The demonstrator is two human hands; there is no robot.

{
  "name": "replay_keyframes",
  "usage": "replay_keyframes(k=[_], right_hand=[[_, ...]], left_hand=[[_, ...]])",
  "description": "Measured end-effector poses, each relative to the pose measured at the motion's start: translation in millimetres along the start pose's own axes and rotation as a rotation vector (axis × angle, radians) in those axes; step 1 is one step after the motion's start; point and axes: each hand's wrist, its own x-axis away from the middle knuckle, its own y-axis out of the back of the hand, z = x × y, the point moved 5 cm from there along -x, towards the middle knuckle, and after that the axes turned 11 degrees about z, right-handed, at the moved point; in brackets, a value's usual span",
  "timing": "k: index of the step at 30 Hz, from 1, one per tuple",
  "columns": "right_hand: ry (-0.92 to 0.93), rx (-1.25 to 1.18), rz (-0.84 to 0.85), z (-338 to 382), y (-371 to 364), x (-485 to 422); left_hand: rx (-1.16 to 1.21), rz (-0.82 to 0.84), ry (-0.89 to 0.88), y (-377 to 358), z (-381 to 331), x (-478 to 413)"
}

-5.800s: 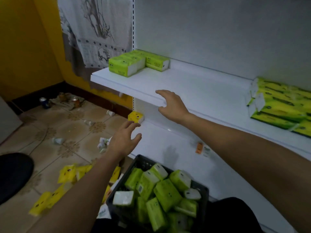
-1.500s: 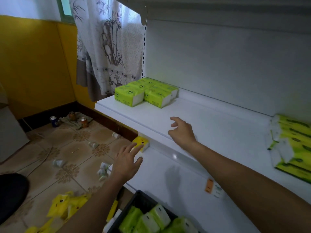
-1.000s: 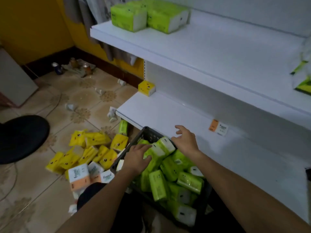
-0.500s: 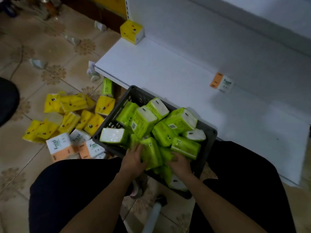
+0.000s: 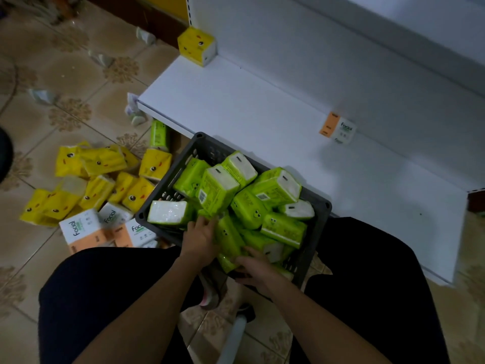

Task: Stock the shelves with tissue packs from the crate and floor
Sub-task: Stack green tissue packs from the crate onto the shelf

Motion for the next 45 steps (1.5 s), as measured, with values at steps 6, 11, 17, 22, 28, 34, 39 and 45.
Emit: replay_keyframes(k=[6, 11, 17, 22, 28, 34, 39, 45], right_hand=[[0.141, 0.047, -0.078, 23, 2, 42], [0.313, 0.08, -0.099, 59, -9, 87], [0.567, 0.248, -0.046, 133, -54, 158], [0.836, 0.393, -0.096, 204, -76, 221], [1.146, 0.579, -0.166, 273, -92, 290], [1.295, 0.614, -0.312, 339, -86, 317], [1.403, 0.621, -0.409, 399, -90, 307], [1.37, 0.741, -0.434, 459, -116, 271]], left_hand=[[0.38, -0.063, 0.003, 30, 0, 34], [0.393, -0.141, -0.122, 70, -21, 78], [0.341, -0.353, -0.269, 176, -33, 145], [0.423, -0.562, -0.404, 250, -44, 185], [0.503, -0.762, -0.499, 323, -68, 206], [0.482, -0.876, -0.585, 389, -99, 195], [0.532, -0.9, -0.652, 445, -103, 157], [0.507, -0.902, -0.572, 486, -80, 113]])
